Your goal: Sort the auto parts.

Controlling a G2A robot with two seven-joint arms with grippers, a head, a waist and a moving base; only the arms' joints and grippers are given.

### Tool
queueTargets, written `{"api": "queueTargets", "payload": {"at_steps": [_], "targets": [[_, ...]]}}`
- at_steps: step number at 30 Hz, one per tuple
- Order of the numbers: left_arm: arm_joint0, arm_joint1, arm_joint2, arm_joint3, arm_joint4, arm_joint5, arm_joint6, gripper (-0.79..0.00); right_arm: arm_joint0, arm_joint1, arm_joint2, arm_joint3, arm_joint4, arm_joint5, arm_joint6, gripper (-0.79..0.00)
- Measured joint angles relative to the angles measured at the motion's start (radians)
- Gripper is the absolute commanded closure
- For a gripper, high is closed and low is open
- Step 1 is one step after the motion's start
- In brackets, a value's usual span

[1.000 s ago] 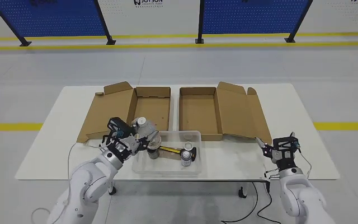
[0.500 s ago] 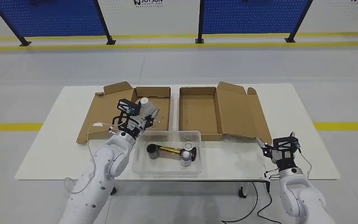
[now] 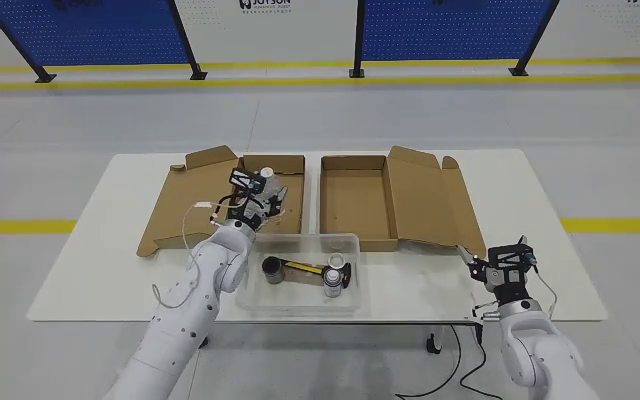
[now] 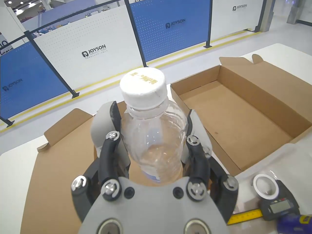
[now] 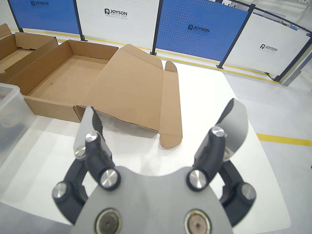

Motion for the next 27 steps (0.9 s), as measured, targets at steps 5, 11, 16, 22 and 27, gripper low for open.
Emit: {"api": "queueTargets", "payload": {"at_steps": [5, 11, 16, 22, 27], "targets": [[-0.043, -0.017, 0.038, 0.100, 0.041, 0.047, 0.032, 0.000, 0.000, 0.000, 0.000, 0.000, 0.000, 0.000, 0.000, -0.785], [-0.083, -0.034, 0.061, 0.195, 0.044, 0.070, 0.069, 0.000, 0.000, 0.000, 0.000, 0.000, 0.000, 0.000, 0.000, -0.785], [-0.117, -0.048, 0.075, 0.289, 0.059, 0.103, 0.101, 0.000, 0.000, 0.000, 0.000, 0.000, 0.000, 0.000, 0.000, -0.785], [-0.156, -0.063, 0.085, 0.376, 0.058, 0.107, 0.123, 0.000, 0.000, 0.000, 0.000, 0.000, 0.000, 0.000, 0.000, -0.785], [-0.171, -0.074, 0.088, 0.418, 0.052, 0.116, 0.139, -0.129, 0.000, 0.000, 0.000, 0.000, 0.000, 0.000, 0.000, -0.785]]}}
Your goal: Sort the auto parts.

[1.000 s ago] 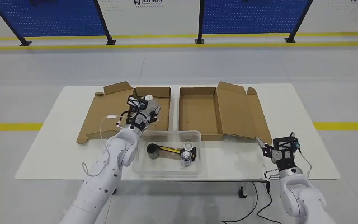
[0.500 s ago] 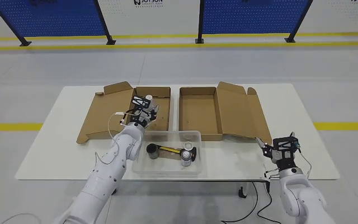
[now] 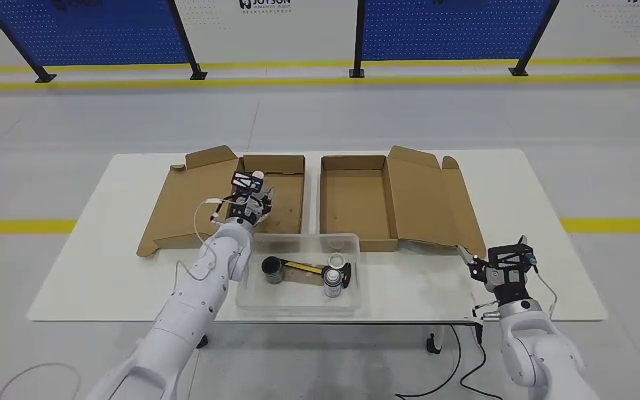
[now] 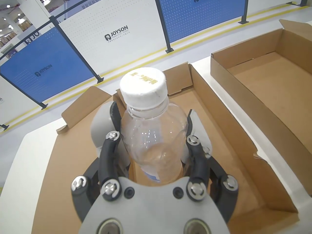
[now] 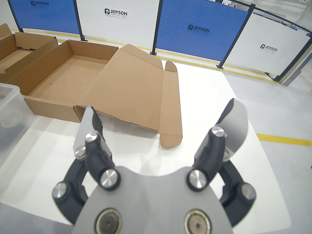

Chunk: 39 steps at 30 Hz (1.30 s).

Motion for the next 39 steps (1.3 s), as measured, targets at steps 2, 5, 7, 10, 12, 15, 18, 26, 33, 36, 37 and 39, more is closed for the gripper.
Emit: {"api": "queueTargets", "payload": {"at_steps": [2, 5, 7, 10, 12, 15, 18, 26, 33, 36, 37, 39], "targets": [[-0.005, -0.003, 0.002, 0.013, 0.004, -0.001, 0.004, -0.320, 0.000, 0.000, 0.000, 0.000, 0.000, 0.000, 0.000, -0.785], [-0.011, -0.007, 0.001, 0.032, 0.007, -0.001, 0.006, -0.785, 0.000, 0.000, 0.000, 0.000, 0.000, 0.000, 0.000, -0.785], [-0.014, -0.009, 0.000, 0.042, 0.009, 0.003, 0.007, -0.785, 0.000, 0.000, 0.000, 0.000, 0.000, 0.000, 0.000, -0.785], [-0.019, -0.011, -0.001, 0.054, 0.018, 0.001, 0.008, -0.785, 0.000, 0.000, 0.000, 0.000, 0.000, 0.000, 0.000, -0.785], [-0.019, -0.012, -0.001, 0.059, 0.029, -0.002, 0.011, -0.785, 0.000, 0.000, 0.000, 0.000, 0.000, 0.000, 0.000, -0.785], [-0.017, -0.013, -0.008, 0.057, 0.035, 0.005, 0.013, -0.785, 0.000, 0.000, 0.000, 0.000, 0.000, 0.000, 0.000, -0.785], [-0.007, -0.011, -0.013, 0.033, 0.064, 0.023, 0.030, -0.785, 0.000, 0.000, 0.000, 0.000, 0.000, 0.000, 0.000, -0.785], [0.060, 0.003, -0.050, -0.110, 0.119, 0.037, 0.052, -0.785, 0.000, 0.000, 0.000, 0.000, 0.000, 0.000, 0.000, -0.785], [0.153, 0.023, -0.114, -0.317, 0.164, 0.049, 0.077, -0.785, 0.000, 0.000, 0.000, 0.000, 0.000, 0.000, 0.000, -0.785], [0.201, 0.032, -0.148, -0.423, 0.165, 0.020, 0.046, -0.785, 0.000, 0.000, 0.000, 0.000, 0.000, 0.000, 0.000, -0.785], [0.216, 0.035, -0.159, -0.457, 0.169, 0.009, 0.033, -0.785, 0.000, 0.000, 0.000, 0.000, 0.000, 0.000, 0.000, -0.785], [0.257, 0.042, -0.184, -0.539, 0.175, -0.011, 0.009, -0.785, 0.000, 0.000, 0.000, 0.000, 0.000, 0.000, 0.000, -0.785]]}}
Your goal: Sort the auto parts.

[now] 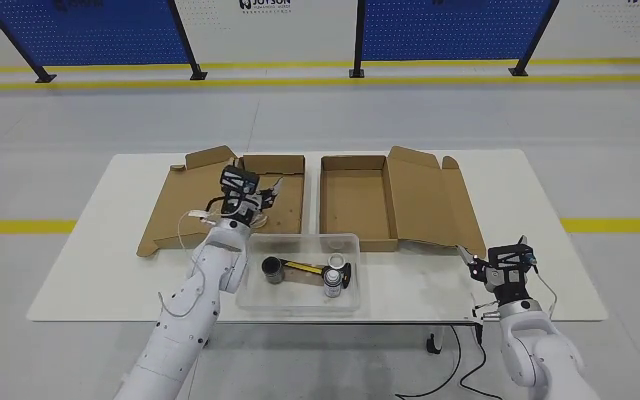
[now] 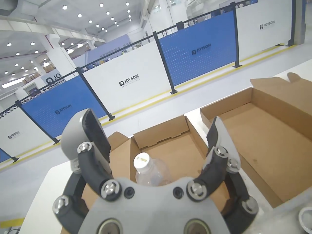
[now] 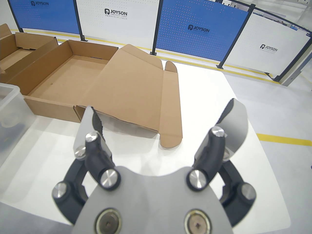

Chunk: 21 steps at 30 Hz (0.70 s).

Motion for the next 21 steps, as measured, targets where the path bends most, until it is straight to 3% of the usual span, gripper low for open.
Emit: {"api": "queueTargets", "payload": {"at_steps": [4, 10, 16, 21], "targets": [[0.095, 0.015, -0.054, -0.157, 0.023, -0.050, -0.030, -0.785, 0.000, 0.000, 0.000, 0.000, 0.000, 0.000, 0.000, -0.785], [0.265, 0.042, -0.125, -0.354, 0.063, -0.219, -0.123, -0.785, 0.000, 0.000, 0.000, 0.000, 0.000, 0.000, 0.000, -0.785], [0.400, 0.059, -0.170, -0.472, -0.032, -0.428, -0.335, -0.785, 0.000, 0.000, 0.000, 0.000, 0.000, 0.000, 0.000, -0.785], [0.419, 0.064, -0.171, -0.501, -0.109, -0.500, -0.577, -0.785, 0.000, 0.000, 0.000, 0.000, 0.000, 0.000, 0.000, -0.785]]}}
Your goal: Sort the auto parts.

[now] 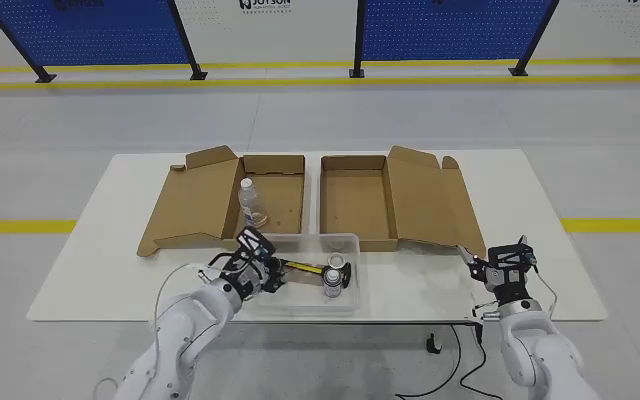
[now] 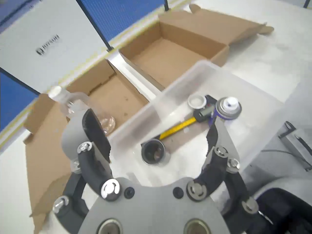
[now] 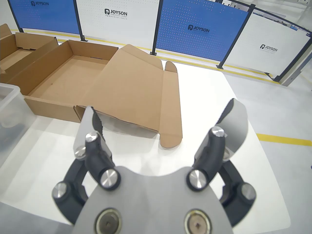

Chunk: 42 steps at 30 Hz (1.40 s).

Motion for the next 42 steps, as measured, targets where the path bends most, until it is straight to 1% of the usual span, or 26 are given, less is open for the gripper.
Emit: {"api": "queueTargets", "payload": {"at_steps": [2, 3, 5, 16, 18, 20, 25, 29, 30, 32, 33, 35, 37, 39, 40, 42], "targets": [[-0.010, 0.000, 0.010, -0.001, -0.016, -0.002, -0.057, -0.785, 0.000, 0.000, 0.000, 0.000, 0.000, 0.000, 0.000, -0.785], [-0.013, -0.001, 0.014, -0.002, -0.037, 0.000, -0.067, -0.785, 0.000, 0.000, 0.000, 0.000, 0.000, 0.000, 0.000, -0.785], [-0.015, -0.002, 0.016, -0.003, -0.064, 0.002, -0.070, -0.785, 0.000, 0.000, 0.000, 0.000, 0.000, 0.000, 0.000, -0.785], [-0.014, -0.002, 0.016, -0.002, -0.060, 0.002, -0.068, -0.785, 0.000, 0.000, 0.000, 0.000, 0.000, 0.000, 0.000, -0.785], [-0.013, -0.004, 0.019, 0.012, -0.091, 0.020, -0.063, -0.785, 0.000, 0.000, 0.000, 0.000, 0.000, 0.000, 0.000, -0.785], [-0.030, -0.006, 0.027, 0.025, -0.102, 0.041, -0.070, -0.785, 0.000, 0.000, 0.000, 0.000, 0.000, 0.000, 0.000, -0.785], [-0.098, -0.012, 0.074, 0.059, -0.063, 0.084, -0.112, -0.785, 0.000, 0.000, 0.000, 0.000, 0.000, 0.000, 0.000, -0.785], [-0.157, -0.017, 0.105, 0.102, -0.104, 0.091, -0.189, -0.785, 0.000, 0.000, 0.000, 0.000, 0.000, 0.000, 0.000, -0.785], [-0.169, -0.017, 0.110, 0.111, -0.105, 0.092, -0.205, -0.751, 0.000, 0.000, 0.000, 0.000, 0.000, 0.000, 0.000, -0.785], [-0.187, -0.019, 0.120, 0.129, -0.121, 0.090, -0.232, -0.622, 0.000, 0.000, 0.000, 0.000, 0.000, 0.000, 0.000, -0.785], [-0.192, -0.019, 0.120, 0.134, -0.132, 0.088, -0.241, -0.579, 0.000, 0.000, 0.000, 0.000, 0.000, 0.000, 0.000, -0.785], [-0.197, -0.018, 0.116, 0.145, -0.148, 0.081, -0.265, -0.548, 0.000, 0.000, 0.000, 0.000, 0.000, 0.000, 0.000, -0.785], [-0.198, -0.015, 0.108, 0.151, -0.148, 0.072, -0.285, -0.542, 0.000, 0.000, 0.000, 0.000, 0.000, 0.000, 0.000, -0.785], [-0.195, -0.013, 0.100, 0.154, -0.150, 0.070, -0.296, -0.434, 0.000, 0.000, 0.000, 0.000, 0.000, 0.000, 0.000, -0.785], [-0.193, -0.011, 0.095, 0.155, -0.154, 0.071, -0.302, -0.416, 0.000, 0.000, 0.000, 0.000, 0.000, 0.000, 0.000, -0.785], [-0.189, -0.009, 0.089, 0.155, -0.153, 0.069, -0.313, -0.443, 0.000, 0.000, 0.000, 0.000, 0.000, 0.000, 0.000, -0.785]]}}
